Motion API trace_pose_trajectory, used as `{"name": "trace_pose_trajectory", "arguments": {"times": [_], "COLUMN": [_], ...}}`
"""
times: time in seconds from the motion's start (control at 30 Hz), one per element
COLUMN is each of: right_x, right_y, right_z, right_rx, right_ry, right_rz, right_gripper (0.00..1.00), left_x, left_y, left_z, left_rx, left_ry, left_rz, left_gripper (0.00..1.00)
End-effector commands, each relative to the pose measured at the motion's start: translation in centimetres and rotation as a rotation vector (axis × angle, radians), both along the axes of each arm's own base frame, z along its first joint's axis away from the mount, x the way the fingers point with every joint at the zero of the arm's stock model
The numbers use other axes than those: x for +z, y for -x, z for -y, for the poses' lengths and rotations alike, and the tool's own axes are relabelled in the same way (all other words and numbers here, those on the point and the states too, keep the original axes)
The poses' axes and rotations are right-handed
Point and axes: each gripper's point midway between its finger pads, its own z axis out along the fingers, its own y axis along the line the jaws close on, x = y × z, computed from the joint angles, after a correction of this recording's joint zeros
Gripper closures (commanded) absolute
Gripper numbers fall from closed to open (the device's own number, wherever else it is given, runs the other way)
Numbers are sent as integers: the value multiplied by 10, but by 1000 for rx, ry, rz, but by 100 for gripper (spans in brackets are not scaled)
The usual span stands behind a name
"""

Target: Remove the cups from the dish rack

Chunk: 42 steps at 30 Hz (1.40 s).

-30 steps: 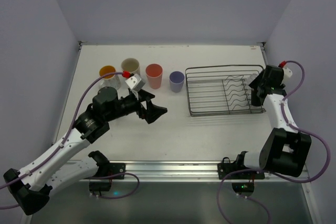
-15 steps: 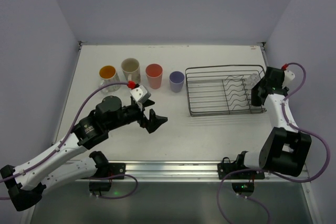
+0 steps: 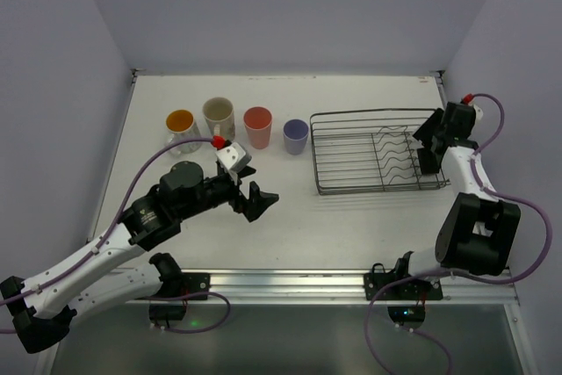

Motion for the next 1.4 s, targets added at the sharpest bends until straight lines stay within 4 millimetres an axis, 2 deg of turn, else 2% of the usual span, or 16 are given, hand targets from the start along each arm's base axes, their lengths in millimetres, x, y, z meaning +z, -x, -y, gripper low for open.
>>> {"name": "trace_pose_trajectory", "arguments": {"times": [0.0, 0.2, 0.3, 0.33, 0.37, 0.4, 0.47, 0.53, 0.57, 0.67, 0.7, 0.77, 0.97, 1.13, 1.23, 1.37], "right_x": [24, 31, 52, 48, 72, 76, 72, 56, 50, 30, 22, 21, 4, -6, -10, -14], "right_y": [-30, -42, -31, -21, -15, -8, 7, 16, 18, 21, 20, 17, 3, 2, 5, 11], "right_z": [-3, -9, -11, -12, -11, -5, 0, 8, 11, 23, 26, 34, 44, 43, 45, 52], "right_rx": [57, 133, 119, 108, 97, 63, 21, -20, -38, -86, -97, -125, -147, -152, -159, -193], "right_ry": [-6, 0, 19, 18, 50, 73, 89, 105, 108, 126, 127, 151, 153, 135, 147, 172], "right_rz": [104, 125, 156, 160, 236, 243, 217, 155, 130, 67, 39, 23, -41, -62, -77, -117], "right_gripper": [38, 40, 47, 50, 50, 51, 54, 57, 63, 68, 76, 78, 77, 55, 49, 50], "left_x": [-3, -5, -6, -7, -5, -5, -4, -2, -1, 1, 2, 3, 6, 5, 3, 3], "left_y": [-3, -4, -5, -5, -4, -4, -3, -2, -2, -1, -1, 1, -1, 1, 1, 1], "left_z": [-2, -2, -2, -2, -2, -2, -1, -2, -3, -4, -4, -4, -7, -5, -5, -5], "left_rx": [12, 18, 19, 16, 15, 13, 7, 6, 7, 4, 6, 2, 18, 10, 11, 12], "left_ry": [-24, -32, -35, -35, -33, -32, -26, -20, -18, -12, -8, -4, -1, -7, -13, -13], "left_rz": [26, 24, 23, 21, 23, 24, 25, 29, 34, 37, 39, 42, 49, 48, 47, 48], "left_gripper": [0, 0, 0, 0, 0, 0, 0, 0, 0, 0, 0, 0, 0, 0, 0, 0]}}
